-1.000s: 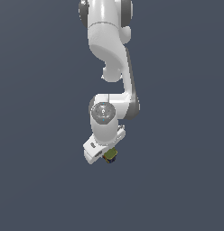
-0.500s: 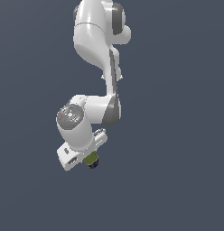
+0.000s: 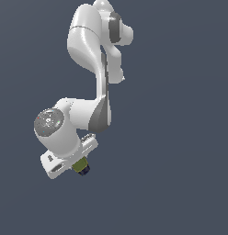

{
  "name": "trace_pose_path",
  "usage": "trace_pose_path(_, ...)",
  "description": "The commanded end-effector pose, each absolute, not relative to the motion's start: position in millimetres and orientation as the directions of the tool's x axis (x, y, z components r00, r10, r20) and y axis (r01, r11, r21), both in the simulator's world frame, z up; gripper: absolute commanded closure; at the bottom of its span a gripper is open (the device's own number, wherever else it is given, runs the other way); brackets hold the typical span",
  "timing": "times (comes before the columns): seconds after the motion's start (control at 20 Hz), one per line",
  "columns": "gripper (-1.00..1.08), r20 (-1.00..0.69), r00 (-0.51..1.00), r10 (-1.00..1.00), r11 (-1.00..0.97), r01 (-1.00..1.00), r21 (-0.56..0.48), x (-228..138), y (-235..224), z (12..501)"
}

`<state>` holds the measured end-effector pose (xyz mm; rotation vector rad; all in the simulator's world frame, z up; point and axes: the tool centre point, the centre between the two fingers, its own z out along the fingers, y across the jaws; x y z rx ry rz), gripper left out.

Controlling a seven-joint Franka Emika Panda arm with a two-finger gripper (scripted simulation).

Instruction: Pick up the object and move it to a goal position.

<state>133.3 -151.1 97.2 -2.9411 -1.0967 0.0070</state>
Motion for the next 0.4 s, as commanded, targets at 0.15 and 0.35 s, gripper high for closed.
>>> trace_pose_path(0.15, 1.08, 0.000, 0.755, 0.656, -0.755, 0.656, 0.000, 139.0, -159.6, 102.4)
trace_pose_path(0.35, 1.08, 0.000, 0.755, 0.656, -0.755, 0.656, 0.000, 139.9, -160.6, 102.6)
